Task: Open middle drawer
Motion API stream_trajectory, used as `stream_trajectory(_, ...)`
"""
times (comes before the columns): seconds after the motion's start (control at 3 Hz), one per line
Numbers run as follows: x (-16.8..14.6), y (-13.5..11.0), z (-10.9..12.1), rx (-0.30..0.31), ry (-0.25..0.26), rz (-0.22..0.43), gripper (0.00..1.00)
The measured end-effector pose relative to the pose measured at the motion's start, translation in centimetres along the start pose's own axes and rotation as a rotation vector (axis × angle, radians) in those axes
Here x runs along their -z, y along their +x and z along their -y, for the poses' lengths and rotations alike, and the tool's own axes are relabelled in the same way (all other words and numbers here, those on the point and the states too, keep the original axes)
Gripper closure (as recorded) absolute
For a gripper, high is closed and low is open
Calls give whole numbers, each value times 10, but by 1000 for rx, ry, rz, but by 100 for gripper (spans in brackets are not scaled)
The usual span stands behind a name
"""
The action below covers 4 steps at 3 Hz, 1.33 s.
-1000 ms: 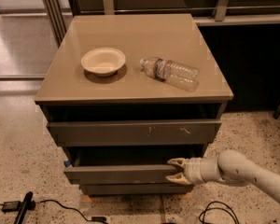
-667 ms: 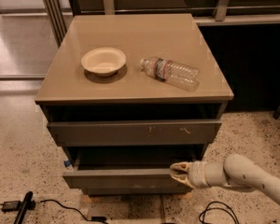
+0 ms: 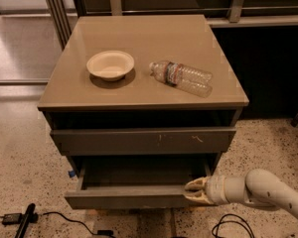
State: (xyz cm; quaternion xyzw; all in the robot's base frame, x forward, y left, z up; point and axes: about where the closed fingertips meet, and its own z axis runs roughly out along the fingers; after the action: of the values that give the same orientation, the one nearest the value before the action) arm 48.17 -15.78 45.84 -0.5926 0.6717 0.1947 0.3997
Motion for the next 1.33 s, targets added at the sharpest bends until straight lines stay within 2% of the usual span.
stream_trajectory(0.33, 0, 0, 0, 0, 0, 0, 55)
stream_trajectory(1.0, -1, 4, -3, -8, -4, -3, 9)
stream_trajectory(1.33, -2, 9, -8, -22, -7, -8, 0)
